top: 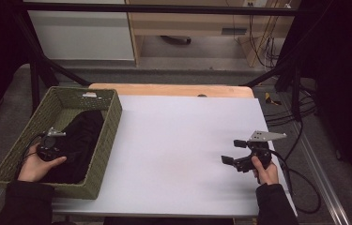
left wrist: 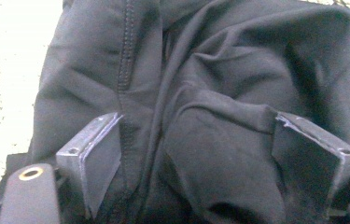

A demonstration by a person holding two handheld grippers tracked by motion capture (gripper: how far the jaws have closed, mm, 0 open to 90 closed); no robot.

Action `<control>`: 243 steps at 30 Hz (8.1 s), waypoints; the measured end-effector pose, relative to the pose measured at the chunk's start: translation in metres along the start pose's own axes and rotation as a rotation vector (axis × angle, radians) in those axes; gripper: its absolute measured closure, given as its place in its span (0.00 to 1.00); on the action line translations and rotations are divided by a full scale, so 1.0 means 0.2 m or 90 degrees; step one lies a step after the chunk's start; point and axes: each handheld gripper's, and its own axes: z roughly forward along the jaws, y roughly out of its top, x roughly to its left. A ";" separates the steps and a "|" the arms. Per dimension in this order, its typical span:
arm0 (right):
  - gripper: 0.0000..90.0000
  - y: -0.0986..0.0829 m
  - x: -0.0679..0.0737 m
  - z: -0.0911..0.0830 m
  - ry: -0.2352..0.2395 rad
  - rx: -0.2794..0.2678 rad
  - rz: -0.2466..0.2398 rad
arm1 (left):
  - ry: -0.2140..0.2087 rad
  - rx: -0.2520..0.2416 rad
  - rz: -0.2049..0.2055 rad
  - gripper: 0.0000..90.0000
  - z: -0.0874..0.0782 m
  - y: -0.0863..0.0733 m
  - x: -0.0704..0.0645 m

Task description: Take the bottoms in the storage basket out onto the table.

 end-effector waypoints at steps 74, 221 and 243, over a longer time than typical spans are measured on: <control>0.05 0.00 0.00 0.00 0.006 0.004 0.002 | -0.031 -0.042 0.023 0.94 -0.16 0.08 0.00; 0.05 0.00 -0.01 0.00 0.004 0.006 0.008 | -0.108 -0.234 0.012 0.95 -0.95 0.35 -0.08; 0.05 0.00 -0.01 0.00 0.004 0.006 0.008 | -0.106 -0.256 0.022 0.95 -1.06 0.42 -0.04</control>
